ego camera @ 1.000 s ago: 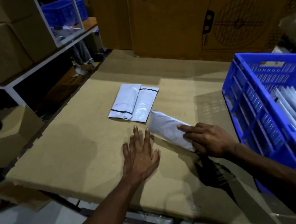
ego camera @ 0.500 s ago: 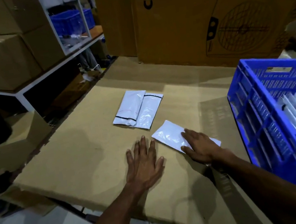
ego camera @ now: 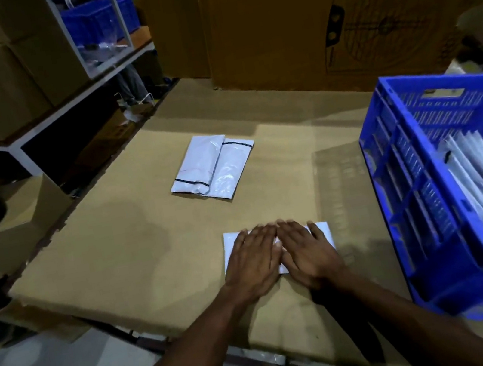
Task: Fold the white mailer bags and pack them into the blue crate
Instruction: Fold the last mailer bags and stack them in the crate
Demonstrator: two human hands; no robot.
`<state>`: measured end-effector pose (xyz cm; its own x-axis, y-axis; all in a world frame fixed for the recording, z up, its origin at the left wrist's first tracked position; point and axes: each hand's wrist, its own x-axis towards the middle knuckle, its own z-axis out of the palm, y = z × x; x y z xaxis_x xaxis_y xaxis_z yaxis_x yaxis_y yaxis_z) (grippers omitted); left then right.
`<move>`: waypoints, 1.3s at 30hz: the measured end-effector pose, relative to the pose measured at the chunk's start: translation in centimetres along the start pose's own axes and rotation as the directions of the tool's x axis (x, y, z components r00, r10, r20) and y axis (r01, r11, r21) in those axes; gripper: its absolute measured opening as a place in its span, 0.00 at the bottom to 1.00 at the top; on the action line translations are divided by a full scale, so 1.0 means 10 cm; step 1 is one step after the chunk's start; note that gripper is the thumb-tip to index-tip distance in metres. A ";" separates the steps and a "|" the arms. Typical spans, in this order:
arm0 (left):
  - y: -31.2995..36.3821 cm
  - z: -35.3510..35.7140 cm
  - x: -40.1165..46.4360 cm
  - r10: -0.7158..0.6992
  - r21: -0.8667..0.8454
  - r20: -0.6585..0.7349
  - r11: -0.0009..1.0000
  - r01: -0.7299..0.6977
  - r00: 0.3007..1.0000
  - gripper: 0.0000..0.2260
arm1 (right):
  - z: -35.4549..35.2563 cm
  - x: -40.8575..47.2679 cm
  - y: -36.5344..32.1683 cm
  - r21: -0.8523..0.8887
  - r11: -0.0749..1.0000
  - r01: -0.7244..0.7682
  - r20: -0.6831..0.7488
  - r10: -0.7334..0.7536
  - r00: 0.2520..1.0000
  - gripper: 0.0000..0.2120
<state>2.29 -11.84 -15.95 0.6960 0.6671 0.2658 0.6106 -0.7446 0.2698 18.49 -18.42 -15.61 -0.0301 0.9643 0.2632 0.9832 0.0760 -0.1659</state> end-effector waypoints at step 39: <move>-0.21 -0.09 -0.16 -0.246 0.163 0.180 0.962 0.217 0.953 0.32 | -0.07 -0.08 0.21 -0.014 0.990 -0.140 0.101 0.141 0.985 0.28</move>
<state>-0.44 -11.37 -16.07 0.5809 0.8137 0.0208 0.8005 -0.5757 0.1667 20.68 -19.27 -15.48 0.0908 0.9860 0.1402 0.9801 -0.0635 -0.1879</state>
